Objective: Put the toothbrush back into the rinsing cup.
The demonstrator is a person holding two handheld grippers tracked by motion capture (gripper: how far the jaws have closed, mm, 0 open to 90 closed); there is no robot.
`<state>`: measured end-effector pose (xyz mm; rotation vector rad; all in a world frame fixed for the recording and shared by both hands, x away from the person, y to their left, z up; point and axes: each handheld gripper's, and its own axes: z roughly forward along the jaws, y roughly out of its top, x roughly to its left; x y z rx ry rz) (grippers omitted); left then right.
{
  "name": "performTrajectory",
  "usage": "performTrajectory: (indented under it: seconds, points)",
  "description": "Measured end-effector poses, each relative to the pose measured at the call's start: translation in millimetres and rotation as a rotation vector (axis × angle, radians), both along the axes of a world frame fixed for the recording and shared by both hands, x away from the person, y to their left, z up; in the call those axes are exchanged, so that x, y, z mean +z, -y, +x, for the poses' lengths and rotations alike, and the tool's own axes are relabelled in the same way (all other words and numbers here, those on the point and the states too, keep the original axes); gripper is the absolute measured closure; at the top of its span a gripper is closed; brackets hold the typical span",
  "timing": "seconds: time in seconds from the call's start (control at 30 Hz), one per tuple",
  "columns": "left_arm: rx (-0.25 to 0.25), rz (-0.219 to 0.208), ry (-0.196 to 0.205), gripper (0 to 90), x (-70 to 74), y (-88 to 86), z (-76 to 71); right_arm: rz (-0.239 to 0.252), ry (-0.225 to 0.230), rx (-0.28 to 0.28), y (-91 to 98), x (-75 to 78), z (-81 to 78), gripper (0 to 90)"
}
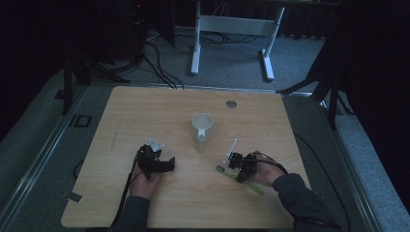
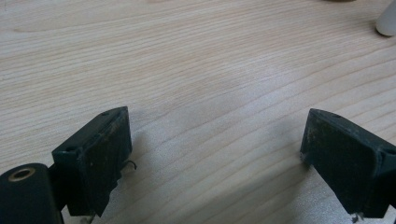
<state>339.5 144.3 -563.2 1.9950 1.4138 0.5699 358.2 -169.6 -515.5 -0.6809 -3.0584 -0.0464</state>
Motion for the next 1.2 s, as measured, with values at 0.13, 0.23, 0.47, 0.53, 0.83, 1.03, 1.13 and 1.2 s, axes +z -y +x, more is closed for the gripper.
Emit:
performTrajectory:
  seconds: [0.13,0.23,0.47,0.53,0.83,1.03,1.13,1.2]
  points:
    - [0.001,0.000,0.000,9.2,0.0,0.0,0.0,0.005,0.000,-0.002,0.2,-0.5,0.3,81.0]
    - [0.000,0.000,-0.001,9.2,0.1,0.0,0.0,0.008,-0.002,-0.004,0.3,-0.7,0.7,81.0]
    - [0.000,0.000,0.000,9.2,0.0,0.0,0.0,0.009,-0.003,-0.002,0.1,-0.4,-0.5,81.7]
    - [0.000,0.001,-0.001,9.2,0.1,0.0,0.0,0.014,-0.003,-0.001,0.5,-0.5,-0.9,81.7]
    - [0.000,0.001,-0.002,9.2,0.1,0.0,-0.1,0.042,-0.002,-0.014,3.0,1.9,-2.9,82.1]
    - [0.000,0.001,-0.002,9.2,0.1,0.0,0.0,0.060,0.004,-0.021,5.0,4.9,-3.6,82.1]
    - [0.000,0.001,-0.002,9.2,0.1,0.0,0.0,0.065,0.006,-0.022,5.4,5.9,-4.1,82.2]
    - [0.000,0.001,-0.002,9.2,0.1,0.0,-0.1,0.069,0.007,-0.022,5.4,6.6,-4.3,82.2]
